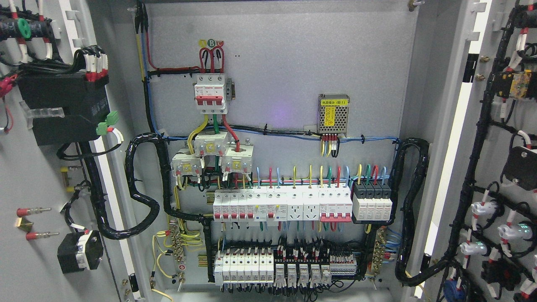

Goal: Open door with both hands

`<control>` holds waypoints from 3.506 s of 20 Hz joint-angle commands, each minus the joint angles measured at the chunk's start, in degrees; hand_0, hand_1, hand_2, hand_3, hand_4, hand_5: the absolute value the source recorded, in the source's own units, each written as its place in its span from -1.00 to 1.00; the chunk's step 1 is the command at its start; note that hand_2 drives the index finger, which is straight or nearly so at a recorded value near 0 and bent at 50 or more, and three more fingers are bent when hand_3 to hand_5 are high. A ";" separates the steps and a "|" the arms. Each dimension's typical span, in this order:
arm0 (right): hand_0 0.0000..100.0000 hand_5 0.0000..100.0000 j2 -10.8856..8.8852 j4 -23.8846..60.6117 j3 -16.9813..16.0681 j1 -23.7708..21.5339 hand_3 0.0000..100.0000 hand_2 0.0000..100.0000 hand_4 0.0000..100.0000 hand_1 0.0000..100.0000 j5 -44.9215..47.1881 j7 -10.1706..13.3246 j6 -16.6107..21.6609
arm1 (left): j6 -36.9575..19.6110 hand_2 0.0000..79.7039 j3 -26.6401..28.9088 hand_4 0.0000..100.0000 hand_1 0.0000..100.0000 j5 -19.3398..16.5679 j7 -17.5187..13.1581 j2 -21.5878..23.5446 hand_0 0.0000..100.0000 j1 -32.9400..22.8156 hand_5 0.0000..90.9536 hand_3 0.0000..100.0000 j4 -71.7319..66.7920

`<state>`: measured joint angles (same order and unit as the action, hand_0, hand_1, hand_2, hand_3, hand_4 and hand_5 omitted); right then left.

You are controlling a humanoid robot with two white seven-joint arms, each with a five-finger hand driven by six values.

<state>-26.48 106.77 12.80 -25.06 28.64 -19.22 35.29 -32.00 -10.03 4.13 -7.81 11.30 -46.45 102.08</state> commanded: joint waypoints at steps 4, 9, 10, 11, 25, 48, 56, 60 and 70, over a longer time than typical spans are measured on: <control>-0.79 -1.00 -2.53 7.05 -5.59 -0.69 -1.00 -1.00 -1.00 -1.00 0.10 0.06 4.70 | -14.38 -1.00 4.48 -0.94 -1.00 0.53 0.42 1.09 -1.00 -0.22 -1.00 -1.00 8.31; -0.79 -1.00 -2.00 8.11 -7.00 -0.07 -1.00 -1.00 -1.00 -1.00 0.10 0.06 8.03 | -16.86 -1.00 5.80 -0.94 -1.00 1.06 0.60 1.27 -1.00 0.74 -1.00 -1.00 8.40; -0.79 -1.00 -2.00 8.11 -7.26 0.28 -1.00 -1.00 -1.00 -1.00 0.10 0.06 8.47 | -17.30 -1.00 6.33 -0.94 -1.00 1.41 0.60 1.36 -1.00 0.92 -1.00 -1.00 8.40; -0.79 -1.00 -2.00 8.11 -7.44 0.71 -1.00 -1.00 -1.00 -1.00 0.10 0.06 8.83 | -17.91 -1.00 6.68 -0.94 -1.00 1.59 0.60 1.36 -1.00 1.36 -1.00 -1.00 8.40; -0.79 -1.00 -1.82 5.83 -12.45 0.98 -1.00 -1.00 -1.00 -1.00 2.12 -0.03 13.14 | -19.33 -1.00 8.18 -0.94 -1.00 2.64 1.13 0.92 -1.00 13.40 -1.00 -1.00 8.48; -0.79 -1.00 -4.02 4.33 -17.81 0.37 -1.00 -1.00 -1.00 -1.00 10.47 -0.55 13.49 | -30.92 -1.00 8.09 -0.94 -1.00 8.71 1.13 2.59 -1.00 16.83 -1.00 -1.00 9.01; -0.79 -1.00 -3.93 2.75 -18.78 1.33 -1.00 -1.00 -1.00 -1.00 10.65 -0.47 13.49 | -34.00 -1.00 10.02 -0.94 -1.00 11.51 1.13 3.20 -1.00 16.31 -1.00 -1.00 9.01; -0.79 -1.00 -3.84 2.04 -19.74 2.30 -1.00 -1.00 -1.00 -1.00 10.65 -0.47 13.49 | -34.09 -1.00 11.52 -0.94 -1.00 13.44 1.13 3.99 -1.00 16.31 -1.00 -1.00 9.01; -0.79 -1.00 -3.93 2.04 -20.80 2.65 -1.00 -1.00 -1.00 -1.00 11.79 -0.55 15.50 | -36.73 -1.00 16.52 -0.94 -1.00 19.51 1.04 6.80 -1.00 15.78 -1.00 -1.00 9.01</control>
<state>-30.28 109.48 -6.63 -22.80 39.80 -19.81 45.01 -44.18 2.28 20.27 -6.42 15.66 -30.54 111.02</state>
